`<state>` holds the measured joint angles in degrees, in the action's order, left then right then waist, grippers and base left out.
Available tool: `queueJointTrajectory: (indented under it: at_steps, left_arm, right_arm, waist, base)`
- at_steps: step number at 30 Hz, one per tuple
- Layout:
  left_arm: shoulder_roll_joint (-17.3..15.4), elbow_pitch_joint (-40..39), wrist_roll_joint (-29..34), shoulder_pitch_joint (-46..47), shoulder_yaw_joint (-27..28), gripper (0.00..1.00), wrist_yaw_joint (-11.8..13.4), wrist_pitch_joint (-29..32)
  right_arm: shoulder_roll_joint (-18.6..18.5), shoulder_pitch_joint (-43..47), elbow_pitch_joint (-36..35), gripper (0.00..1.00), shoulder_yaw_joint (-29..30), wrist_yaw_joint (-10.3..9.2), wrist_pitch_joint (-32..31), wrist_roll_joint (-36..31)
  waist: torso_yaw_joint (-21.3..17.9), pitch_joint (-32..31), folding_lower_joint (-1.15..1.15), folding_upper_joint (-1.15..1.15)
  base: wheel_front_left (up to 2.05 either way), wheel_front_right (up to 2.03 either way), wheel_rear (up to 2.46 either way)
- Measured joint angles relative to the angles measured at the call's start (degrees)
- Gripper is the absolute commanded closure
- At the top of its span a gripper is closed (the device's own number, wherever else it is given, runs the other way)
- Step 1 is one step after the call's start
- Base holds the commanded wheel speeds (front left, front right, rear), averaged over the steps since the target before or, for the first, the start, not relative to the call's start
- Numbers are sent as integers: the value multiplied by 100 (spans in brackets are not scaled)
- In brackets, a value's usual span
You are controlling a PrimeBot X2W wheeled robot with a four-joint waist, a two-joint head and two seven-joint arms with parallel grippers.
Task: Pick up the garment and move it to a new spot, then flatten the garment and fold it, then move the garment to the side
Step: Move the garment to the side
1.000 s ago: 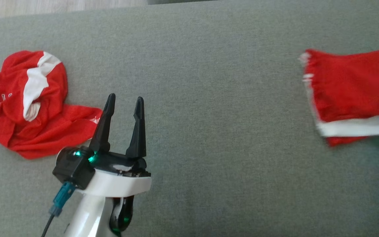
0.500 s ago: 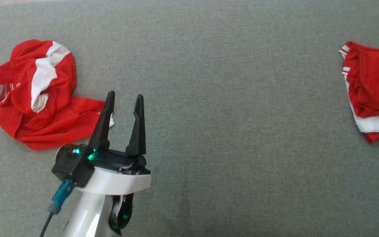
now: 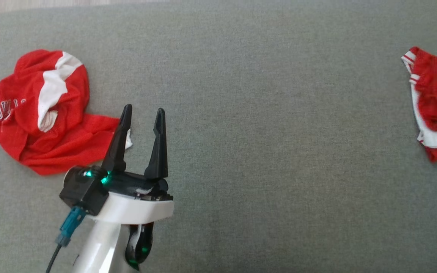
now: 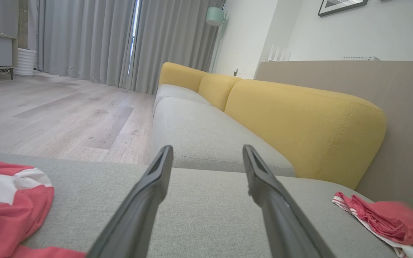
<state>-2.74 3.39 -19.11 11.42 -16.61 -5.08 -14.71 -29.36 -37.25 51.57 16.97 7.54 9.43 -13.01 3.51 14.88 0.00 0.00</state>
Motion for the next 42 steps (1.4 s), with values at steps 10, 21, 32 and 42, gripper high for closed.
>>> queueJointTrajectory:
  at_steps: [10, 21, 32, 42]
  left_arm:
    - [-2, 5, -7, -150, 208, 0, 4, 0]
    - [-4, 29, -8, -788, 408, 0, -5, 0]
    - [-11, 179, -8, -1207, 541, 0, -49, 0]
    - [-13, 194, -8, -1266, 564, 0, -49, 0]
  right_arm:
    - [998, 116, -1400, 0, -720, 0, 321, 755]
    - [2318, 2015, -3465, 0, -1322, 0, 245, 1937]
    - [2670, 3539, -3683, 0, -1660, 0, 477, 2427]
    - [2673, 3578, -3978, 0, -1711, 0, 478, 2555]
  waist:
    - [-75, -511, 0, 0]
    - [-37, -1244, -2, 0]
    - [-95, -1418, -1, 0]
    - [-187, -1436, 0, 0]
  base:
    - [0, 0, 0]
    - [0, 0, 0]
    - [0, 0, 0]
    - [0, 0, 0]
